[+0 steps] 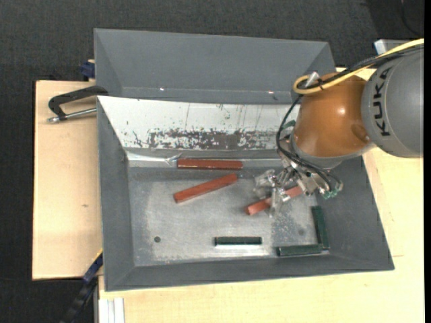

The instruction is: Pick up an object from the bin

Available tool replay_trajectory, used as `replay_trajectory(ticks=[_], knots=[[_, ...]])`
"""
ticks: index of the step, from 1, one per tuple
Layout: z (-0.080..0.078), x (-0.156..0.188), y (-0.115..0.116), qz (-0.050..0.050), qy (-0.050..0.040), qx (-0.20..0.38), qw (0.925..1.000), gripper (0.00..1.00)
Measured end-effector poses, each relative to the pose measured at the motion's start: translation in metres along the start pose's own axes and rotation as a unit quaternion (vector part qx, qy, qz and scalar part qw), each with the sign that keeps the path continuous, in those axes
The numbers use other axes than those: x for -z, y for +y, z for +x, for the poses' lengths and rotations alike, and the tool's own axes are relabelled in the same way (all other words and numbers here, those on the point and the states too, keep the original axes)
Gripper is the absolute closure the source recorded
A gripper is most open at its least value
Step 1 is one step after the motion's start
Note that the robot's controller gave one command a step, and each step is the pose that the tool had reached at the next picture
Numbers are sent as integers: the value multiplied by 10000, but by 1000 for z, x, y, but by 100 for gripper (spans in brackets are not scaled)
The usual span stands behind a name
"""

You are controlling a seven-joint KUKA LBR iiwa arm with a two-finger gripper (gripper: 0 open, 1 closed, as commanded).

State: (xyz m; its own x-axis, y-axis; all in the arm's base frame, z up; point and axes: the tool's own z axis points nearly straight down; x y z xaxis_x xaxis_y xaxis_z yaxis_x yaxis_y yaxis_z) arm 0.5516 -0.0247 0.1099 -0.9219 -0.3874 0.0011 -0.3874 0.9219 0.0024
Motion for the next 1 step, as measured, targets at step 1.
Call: replay_trajectory(ticks=[1], knots=[[7, 154, 7, 18, -37, -61, 10000, 100]])
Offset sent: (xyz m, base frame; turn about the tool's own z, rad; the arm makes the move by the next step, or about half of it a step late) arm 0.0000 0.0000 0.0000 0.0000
